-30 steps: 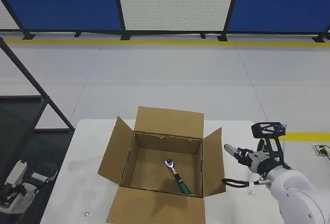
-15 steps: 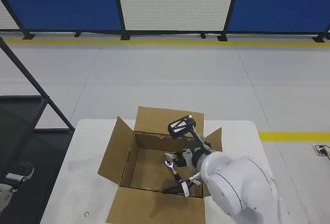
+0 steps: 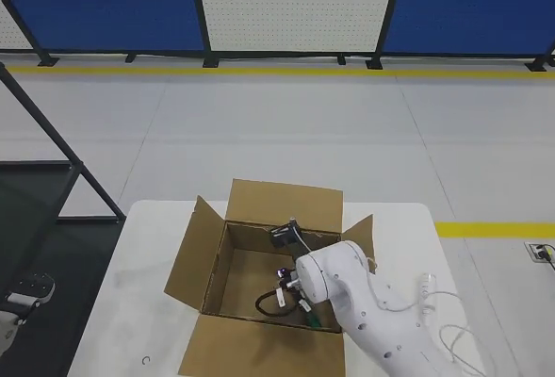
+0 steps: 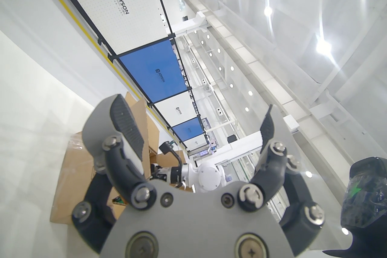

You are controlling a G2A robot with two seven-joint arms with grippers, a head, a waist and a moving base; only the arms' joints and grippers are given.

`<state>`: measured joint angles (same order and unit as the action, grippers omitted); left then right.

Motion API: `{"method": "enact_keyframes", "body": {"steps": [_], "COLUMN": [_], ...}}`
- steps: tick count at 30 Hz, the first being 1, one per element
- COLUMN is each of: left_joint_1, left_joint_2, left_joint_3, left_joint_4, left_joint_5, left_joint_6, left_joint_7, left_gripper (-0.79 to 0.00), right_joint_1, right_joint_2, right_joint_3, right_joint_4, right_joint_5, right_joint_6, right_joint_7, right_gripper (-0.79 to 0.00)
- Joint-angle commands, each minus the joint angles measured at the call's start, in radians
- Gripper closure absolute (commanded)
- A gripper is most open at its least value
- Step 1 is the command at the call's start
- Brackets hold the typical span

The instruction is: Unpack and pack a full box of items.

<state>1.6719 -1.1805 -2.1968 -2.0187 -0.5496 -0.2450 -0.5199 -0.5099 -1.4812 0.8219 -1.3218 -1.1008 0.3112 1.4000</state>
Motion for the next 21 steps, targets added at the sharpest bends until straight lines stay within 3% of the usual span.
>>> {"method": "enact_keyframes", "body": {"steps": [1,5,6,7,12,21], "left_joint_1": [0.0,0.0,0.0,0.0,0.0,0.0], "left_joint_2": [0.0,0.0,0.0,0.0,0.0,0.0], "left_joint_3": [0.0,0.0,0.0,0.0,0.0,0.0], "left_joint_4": [0.0,0.0,0.0,0.0,0.0,0.0], "left_joint_5": [0.0,0.0,0.0,0.0,0.0,0.0], "left_joint_6": [0.0,0.0,0.0,0.0,0.0,0.0], "left_joint_7": [0.0,0.0,0.0,0.0,0.0,0.0], "left_gripper": [-0.785,-0.785,-0.785,-0.785,-0.785,-0.785], "right_joint_1": [-0.002,0.001,0.003,0.007,0.025,0.067], "right_joint_2": [-0.004,-0.018,-0.021,-0.025,-0.043,-0.078], "right_joint_3": [-0.009,-0.029,-0.036,-0.042,-0.073,-0.091], "right_joint_4": [0.041,0.1,0.113,0.126,0.181,0.317], "right_joint_5": [-0.003,0.019,0.019,0.015,0.003,0.043], "right_joint_6": [-0.003,-0.017,-0.02,-0.02,-0.021,-0.044], "right_joint_7": [-0.011,-0.032,-0.036,-0.037,-0.05,-0.093], "right_gripper": [-0.785,-0.785,-0.767,-0.69,-0.548,-0.431]}}
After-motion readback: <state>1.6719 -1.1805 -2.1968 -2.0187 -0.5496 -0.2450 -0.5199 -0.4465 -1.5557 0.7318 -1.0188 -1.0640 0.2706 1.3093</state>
